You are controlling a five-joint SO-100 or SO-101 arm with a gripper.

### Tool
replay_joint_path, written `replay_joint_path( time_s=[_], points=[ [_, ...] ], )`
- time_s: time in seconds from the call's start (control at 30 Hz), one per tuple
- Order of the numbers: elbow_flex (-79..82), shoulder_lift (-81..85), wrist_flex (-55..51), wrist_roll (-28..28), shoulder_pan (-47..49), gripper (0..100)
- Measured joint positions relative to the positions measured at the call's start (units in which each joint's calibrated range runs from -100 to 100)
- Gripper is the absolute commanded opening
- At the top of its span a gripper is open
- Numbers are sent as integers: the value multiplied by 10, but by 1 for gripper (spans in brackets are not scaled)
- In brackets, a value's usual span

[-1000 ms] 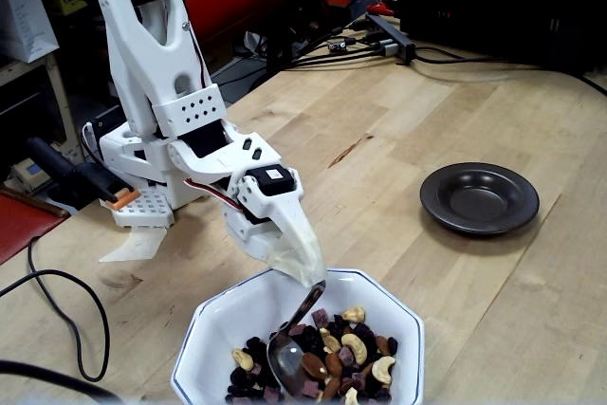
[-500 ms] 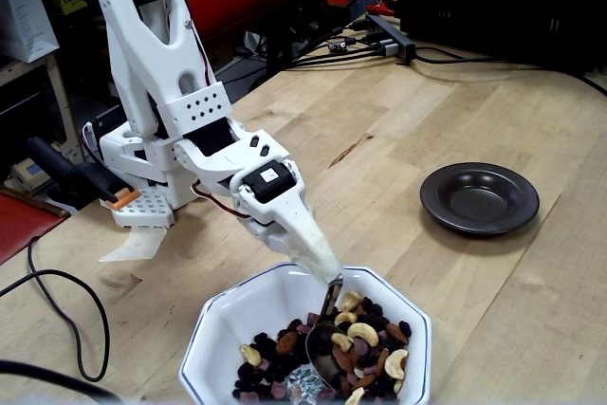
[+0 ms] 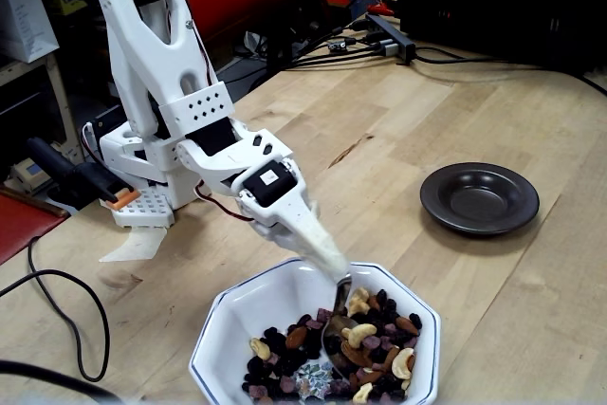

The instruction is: Use spoon to transfer food from the white bowl to brown plate

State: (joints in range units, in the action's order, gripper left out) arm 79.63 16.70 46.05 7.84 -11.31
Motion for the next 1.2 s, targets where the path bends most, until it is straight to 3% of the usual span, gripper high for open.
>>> replay_joint_path(
  time_s=[0.93, 1.2],
  points=[
    [-72, 0, 0, 0, 1, 4],
    [-72, 29, -93, 0, -1, 4]
  ],
)
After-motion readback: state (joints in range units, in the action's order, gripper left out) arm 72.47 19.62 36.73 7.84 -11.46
